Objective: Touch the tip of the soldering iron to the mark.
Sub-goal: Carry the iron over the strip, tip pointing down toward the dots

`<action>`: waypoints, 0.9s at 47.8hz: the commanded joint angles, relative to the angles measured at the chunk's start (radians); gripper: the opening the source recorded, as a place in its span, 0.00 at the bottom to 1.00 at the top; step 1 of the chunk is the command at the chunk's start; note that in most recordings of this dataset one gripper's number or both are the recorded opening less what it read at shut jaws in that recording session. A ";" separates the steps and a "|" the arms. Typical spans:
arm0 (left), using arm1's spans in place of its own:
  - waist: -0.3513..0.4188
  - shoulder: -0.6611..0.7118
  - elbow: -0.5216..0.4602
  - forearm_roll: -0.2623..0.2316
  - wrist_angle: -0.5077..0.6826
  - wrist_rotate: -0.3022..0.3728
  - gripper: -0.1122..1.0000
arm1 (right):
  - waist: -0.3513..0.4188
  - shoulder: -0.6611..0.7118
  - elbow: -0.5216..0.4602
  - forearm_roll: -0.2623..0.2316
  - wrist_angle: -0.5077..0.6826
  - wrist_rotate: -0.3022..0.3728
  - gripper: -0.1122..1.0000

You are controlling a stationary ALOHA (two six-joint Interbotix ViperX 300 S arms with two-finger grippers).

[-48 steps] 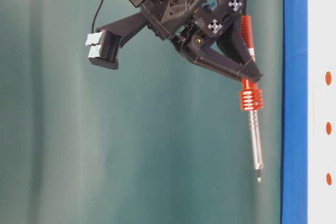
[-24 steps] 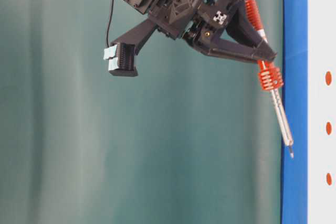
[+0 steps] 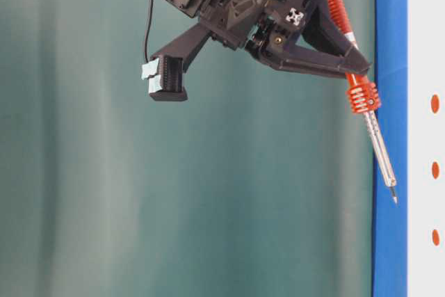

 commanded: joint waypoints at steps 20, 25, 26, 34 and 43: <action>0.000 0.005 -0.008 0.000 -0.008 0.000 0.10 | 0.003 -0.011 -0.026 -0.002 -0.009 -0.002 0.16; 0.000 0.005 -0.008 0.000 -0.009 0.000 0.10 | 0.005 -0.012 -0.026 -0.002 -0.009 -0.002 0.16; 0.000 0.005 -0.008 0.000 -0.008 0.000 0.10 | 0.005 -0.011 -0.026 -0.002 -0.011 -0.002 0.16; -0.002 0.005 -0.008 0.002 -0.008 0.000 0.10 | 0.006 -0.011 -0.026 -0.002 -0.012 -0.002 0.16; -0.002 0.005 -0.009 0.002 -0.008 0.000 0.10 | 0.025 0.003 -0.038 -0.002 -0.028 -0.002 0.16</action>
